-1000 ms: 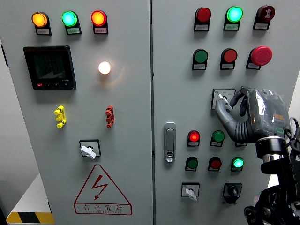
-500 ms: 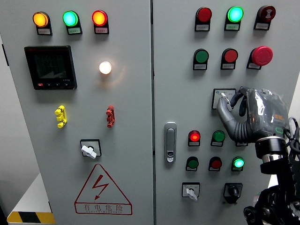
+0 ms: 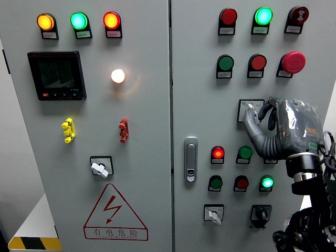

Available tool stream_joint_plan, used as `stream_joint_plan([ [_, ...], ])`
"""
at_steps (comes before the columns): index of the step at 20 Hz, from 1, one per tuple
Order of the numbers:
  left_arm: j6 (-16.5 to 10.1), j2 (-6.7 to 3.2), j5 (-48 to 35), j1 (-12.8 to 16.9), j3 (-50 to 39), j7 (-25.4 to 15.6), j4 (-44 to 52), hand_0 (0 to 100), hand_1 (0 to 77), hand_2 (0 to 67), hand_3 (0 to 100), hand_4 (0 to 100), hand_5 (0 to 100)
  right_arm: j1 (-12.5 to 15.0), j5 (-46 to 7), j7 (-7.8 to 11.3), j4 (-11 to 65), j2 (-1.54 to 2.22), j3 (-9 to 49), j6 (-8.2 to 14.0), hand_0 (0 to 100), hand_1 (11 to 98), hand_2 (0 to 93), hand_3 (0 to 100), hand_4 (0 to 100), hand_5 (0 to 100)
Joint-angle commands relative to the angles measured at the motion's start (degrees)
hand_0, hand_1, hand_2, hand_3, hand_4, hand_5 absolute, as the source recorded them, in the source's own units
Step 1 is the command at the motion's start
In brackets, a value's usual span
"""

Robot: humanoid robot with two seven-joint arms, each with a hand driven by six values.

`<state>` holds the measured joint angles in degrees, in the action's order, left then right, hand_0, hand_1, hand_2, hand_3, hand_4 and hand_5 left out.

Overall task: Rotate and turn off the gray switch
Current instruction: 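Twist the right hand to rotate the switch handle to the off position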

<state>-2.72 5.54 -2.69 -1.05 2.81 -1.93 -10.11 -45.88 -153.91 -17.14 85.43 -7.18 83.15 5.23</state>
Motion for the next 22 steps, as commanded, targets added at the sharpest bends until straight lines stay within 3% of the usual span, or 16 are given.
stream_joint_plan([
  [1, 0.00, 0.00, -0.04, 0.00, 0.00, -0.01, 0.00, 0, 0.0, 10.1, 21, 12, 13, -0.09, 0.02, 0.00, -0.09, 0.06, 0.00, -0.05, 65, 35.9, 71.3, 95, 93, 96],
  [4, 0.00, 0.00, -0.04, 0.00, 0.00, -0.09, 0.00, 0, 0.0, 10.1, 21, 12, 13, -0.17, -0.07, 0.00, -0.09, -0.02, 0.00, 0.04, 67, 35.1, 72.6, 96, 93, 96],
  [10, -0.09, 0.00, -0.04, -0.09, 0.00, -0.01, 0.00, 0, 0.0, 10.1, 21, 12, 13, 0.35, -0.07, 0.00, 0.44, 0.24, 0.00, 0.13, 71, 30.5, 69.8, 95, 93, 96],
  [15, 0.00, 0.00, -0.04, 0.00, 0.00, -0.01, 0.00, 0, 0.0, 10.2, 21, 12, 13, 0.53, -0.07, 0.00, 0.79, 0.33, 0.00, 0.83, 65, 31.2, 64.9, 92, 92, 95],
  [18, -0.09, -0.09, -0.04, 0.00, 0.00, -0.01, 0.00, 0, 0.0, 10.2, 21, 12, 13, 1.49, -0.07, 0.00, 2.28, 0.33, 0.00, 0.83, 60, 32.9, 63.2, 91, 86, 94],
  [19, -0.01, 0.00, -0.04, 0.00, 0.00, -0.01, 0.00, 0, 0.0, 10.1, 21, 12, 13, 1.93, -0.07, 0.00, 2.72, 0.41, 0.00, 0.83, 59, 33.3, 62.6, 90, 76, 92],
  [22, 0.00, 0.00, -0.04, 0.00, 0.00, -0.09, 0.00, 0, 0.0, 10.1, 21, 12, 13, 3.34, -0.07, 0.09, 4.48, 0.42, 0.09, 0.83, 56, 34.3, 59.7, 87, 75, 90],
])
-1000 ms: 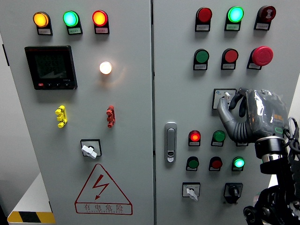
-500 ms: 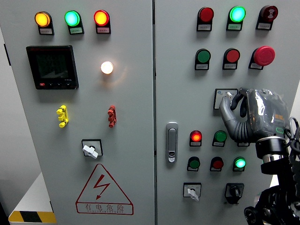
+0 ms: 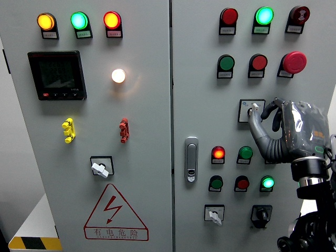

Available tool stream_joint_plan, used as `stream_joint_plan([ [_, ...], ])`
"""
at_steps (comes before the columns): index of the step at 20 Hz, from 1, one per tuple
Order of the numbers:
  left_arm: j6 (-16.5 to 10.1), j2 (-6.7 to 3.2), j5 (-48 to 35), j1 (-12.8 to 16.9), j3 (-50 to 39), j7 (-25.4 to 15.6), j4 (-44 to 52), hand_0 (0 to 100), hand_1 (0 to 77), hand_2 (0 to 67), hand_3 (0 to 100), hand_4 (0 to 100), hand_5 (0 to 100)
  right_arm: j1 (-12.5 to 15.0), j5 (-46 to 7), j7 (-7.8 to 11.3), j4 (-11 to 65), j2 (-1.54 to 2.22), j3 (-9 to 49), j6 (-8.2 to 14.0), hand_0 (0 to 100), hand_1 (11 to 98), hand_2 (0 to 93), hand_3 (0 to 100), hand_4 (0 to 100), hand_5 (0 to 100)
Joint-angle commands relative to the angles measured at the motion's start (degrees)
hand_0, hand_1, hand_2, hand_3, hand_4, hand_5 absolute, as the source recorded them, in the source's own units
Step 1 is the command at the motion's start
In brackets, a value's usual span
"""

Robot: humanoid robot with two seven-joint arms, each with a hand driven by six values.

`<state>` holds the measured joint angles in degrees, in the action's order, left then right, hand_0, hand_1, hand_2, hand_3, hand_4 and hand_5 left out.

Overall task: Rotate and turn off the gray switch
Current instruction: 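Open the right hand and pull it back from the switch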

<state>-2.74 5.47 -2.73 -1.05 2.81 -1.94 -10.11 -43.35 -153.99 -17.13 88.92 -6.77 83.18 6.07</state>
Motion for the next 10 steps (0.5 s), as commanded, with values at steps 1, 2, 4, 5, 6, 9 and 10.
stream_joint_plan([
  [1, 0.01, -0.02, 0.00, 0.00, 0.00, 0.01, 0.00, 0, 0.0, 10.1, 21, 12, 13, 1.33, 0.00, 0.08, 1.87, 0.01, 0.06, 0.00, 55, 34.5, 57.2, 83, 73, 89],
  [2, 0.01, -0.02, 0.00, 0.00, 0.00, 0.01, 0.00, 0, 0.0, 10.1, 21, 12, 13, 1.86, 0.00, 0.08, 2.75, 0.01, 0.06, 0.00, 54, 34.6, 56.3, 82, 72, 88],
  [4, 0.01, -0.02, 0.00, 0.00, 0.00, -0.08, 0.00, 0, 0.0, 10.1, 21, 12, 13, 3.18, 0.00, 0.16, 4.59, 0.01, 0.06, 0.00, 53, 34.9, 52.1, 75, 64, 86],
  [5, 0.01, 0.06, 0.00, -0.09, 0.00, 0.01, 0.00, 0, 0.0, 10.1, 21, 12, 13, 3.97, 0.00, 0.16, 5.56, 0.01, 0.06, 0.00, 53, 35.2, 49.4, 70, 59, 85],
  [6, 0.01, -0.02, 0.00, 0.00, 0.00, 0.01, 0.00, 0, 0.0, 10.1, 21, 12, 13, 4.59, 0.00, 0.86, 6.44, -0.08, 0.06, 0.00, 52, 35.5, 47.5, 66, 55, 84],
  [9, 0.01, -0.02, 0.00, 0.00, 0.00, -0.08, 0.00, 0, 0.0, 10.1, 21, 12, 13, 6.26, -0.08, 2.97, 8.90, -0.08, 0.14, 0.09, 51, 36.0, 41.7, 54, 41, 70],
  [10, 0.01, -0.02, 0.00, 0.00, 0.00, -0.08, 0.00, 0, 0.0, 10.1, 21, 12, 13, 7.13, -0.17, 2.98, 9.95, -0.08, 0.14, 0.09, 51, 36.1, 40.7, 52, 39, 68],
])
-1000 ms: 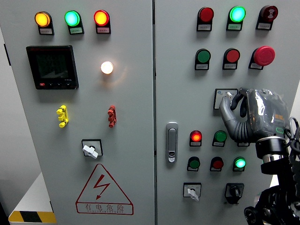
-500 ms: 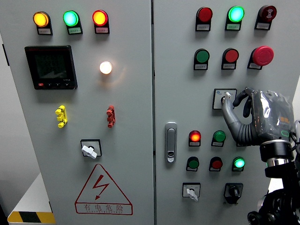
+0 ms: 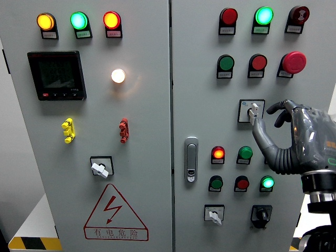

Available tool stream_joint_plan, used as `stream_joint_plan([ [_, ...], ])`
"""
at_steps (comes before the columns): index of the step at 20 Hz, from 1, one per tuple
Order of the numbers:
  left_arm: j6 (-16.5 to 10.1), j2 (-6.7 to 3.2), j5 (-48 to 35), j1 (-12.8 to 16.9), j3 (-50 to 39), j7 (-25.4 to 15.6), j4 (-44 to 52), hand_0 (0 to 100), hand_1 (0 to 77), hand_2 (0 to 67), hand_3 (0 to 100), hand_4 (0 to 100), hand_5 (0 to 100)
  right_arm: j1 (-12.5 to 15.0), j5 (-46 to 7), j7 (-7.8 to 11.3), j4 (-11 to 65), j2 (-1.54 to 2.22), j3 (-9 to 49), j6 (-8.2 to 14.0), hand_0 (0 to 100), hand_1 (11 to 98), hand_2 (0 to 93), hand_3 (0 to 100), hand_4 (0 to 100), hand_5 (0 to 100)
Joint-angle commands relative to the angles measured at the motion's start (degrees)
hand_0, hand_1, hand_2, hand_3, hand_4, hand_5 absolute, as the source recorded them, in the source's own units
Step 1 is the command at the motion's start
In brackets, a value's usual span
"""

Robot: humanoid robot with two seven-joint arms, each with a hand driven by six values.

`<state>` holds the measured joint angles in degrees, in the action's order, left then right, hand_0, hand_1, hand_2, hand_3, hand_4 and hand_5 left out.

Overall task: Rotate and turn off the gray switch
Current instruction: 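Open the right hand and pull it back from the switch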

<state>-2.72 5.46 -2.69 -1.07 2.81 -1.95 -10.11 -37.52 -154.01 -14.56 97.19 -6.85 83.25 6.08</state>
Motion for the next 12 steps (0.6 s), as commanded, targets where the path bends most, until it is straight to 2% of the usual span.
stream_joint_plan([
  [1, -0.01, 0.08, -0.03, -0.08, 0.00, 0.02, 0.00, 0, 0.0, 10.1, 21, 12, 13, 2.18, -0.32, 0.59, 2.56, -0.01, 0.07, 0.07, 50, 36.3, 38.8, 47, 34, 63],
  [4, -0.01, 0.08, -0.03, 0.01, 0.00, 0.02, 0.00, 0, 0.0, 10.1, 21, 12, 13, 4.82, -1.20, 4.00, 5.37, -0.09, 0.42, 0.07, 49, 36.6, 31.2, 39, 26, 53],
  [5, -0.01, 0.08, -0.03, -0.08, 0.00, 0.02, 0.00, 0, 0.0, 10.1, 21, 12, 13, 5.52, -1.11, 4.45, 6.34, -0.09, 0.42, 0.16, 49, 36.9, 27.7, 35, 21, 46],
  [6, -0.01, -0.01, -0.03, 0.01, 0.00, 0.02, 0.00, 0, 0.0, 10.1, 21, 12, 13, 6.05, -1.20, 4.72, 7.22, -0.09, 0.42, 0.16, 48, 37.1, 26.2, 34, 20, 43],
  [7, -0.01, -0.01, -0.03, 0.01, 0.00, 0.02, 0.00, 0, 0.0, 10.1, 21, 12, 13, 6.75, -1.20, 4.72, 8.18, -0.09, 0.50, 0.16, 47, 37.9, 22.1, 29, 16, 36],
  [10, -0.01, -0.01, -0.03, 0.01, 0.00, 0.02, 0.00, 0, 0.0, 10.1, 21, 12, 13, 7.81, -2.25, 4.98, 9.25, -0.01, 0.51, 0.07, 46, 39.2, 16.2, 24, 11, 28],
  [12, -0.01, -0.01, -0.03, 0.01, 0.00, 0.02, 0.00, 0, 0.0, 10.1, 21, 12, 13, 7.99, -2.87, 5.33, 9.60, -0.09, 0.51, 0.07, 45, 40.2, 12.0, 20, 7, 21],
])
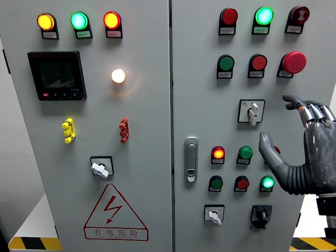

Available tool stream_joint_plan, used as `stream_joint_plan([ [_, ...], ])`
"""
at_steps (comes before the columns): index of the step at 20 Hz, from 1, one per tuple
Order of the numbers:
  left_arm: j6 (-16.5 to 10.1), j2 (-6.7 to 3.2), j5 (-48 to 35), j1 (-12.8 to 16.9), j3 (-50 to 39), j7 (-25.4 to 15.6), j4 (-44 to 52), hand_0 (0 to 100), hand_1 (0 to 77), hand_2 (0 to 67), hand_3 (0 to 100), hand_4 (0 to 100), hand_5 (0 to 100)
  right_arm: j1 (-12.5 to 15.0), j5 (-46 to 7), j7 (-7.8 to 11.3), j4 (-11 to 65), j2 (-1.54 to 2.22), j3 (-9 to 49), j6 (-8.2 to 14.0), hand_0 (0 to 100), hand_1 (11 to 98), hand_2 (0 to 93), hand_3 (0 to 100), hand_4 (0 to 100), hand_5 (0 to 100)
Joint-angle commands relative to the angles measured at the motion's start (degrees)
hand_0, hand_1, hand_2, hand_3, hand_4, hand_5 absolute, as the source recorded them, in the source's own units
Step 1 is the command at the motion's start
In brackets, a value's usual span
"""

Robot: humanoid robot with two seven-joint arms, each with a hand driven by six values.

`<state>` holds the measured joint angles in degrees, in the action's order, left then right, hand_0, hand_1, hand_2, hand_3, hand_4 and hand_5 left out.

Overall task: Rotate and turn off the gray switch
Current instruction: 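Open the right hand and pull it back from the switch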

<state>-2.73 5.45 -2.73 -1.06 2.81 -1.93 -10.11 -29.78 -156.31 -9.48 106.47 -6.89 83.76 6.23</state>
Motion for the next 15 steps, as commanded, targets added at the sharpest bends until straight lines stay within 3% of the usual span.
stream_joint_plan([
  [1, -0.08, 0.00, 0.01, 0.00, 0.00, 0.00, 0.00, 0, 0.0, 10.1, 21, 12, 13, 0.25, -0.93, 0.25, 0.32, -0.06, 0.00, -0.08, 45, 40.7, 8.2, 17, 6, 14],
  [5, 0.01, 0.00, 0.01, 0.00, 0.00, 0.00, 0.00, 0, 0.0, 10.1, 21, 12, 13, 0.25, -1.28, 0.16, 1.11, -0.06, 0.00, -0.08, 44, 41.8, 4.7, 15, 5, 1],
  [15, 0.01, 0.09, 0.01, 0.00, 0.00, 0.00, 0.00, 0, 0.0, 10.1, 21, 12, 13, 1.39, -1.46, 0.25, 1.64, -0.14, -0.27, -0.08, 42, 43.5, 4.0, 12, 5, 0],
])
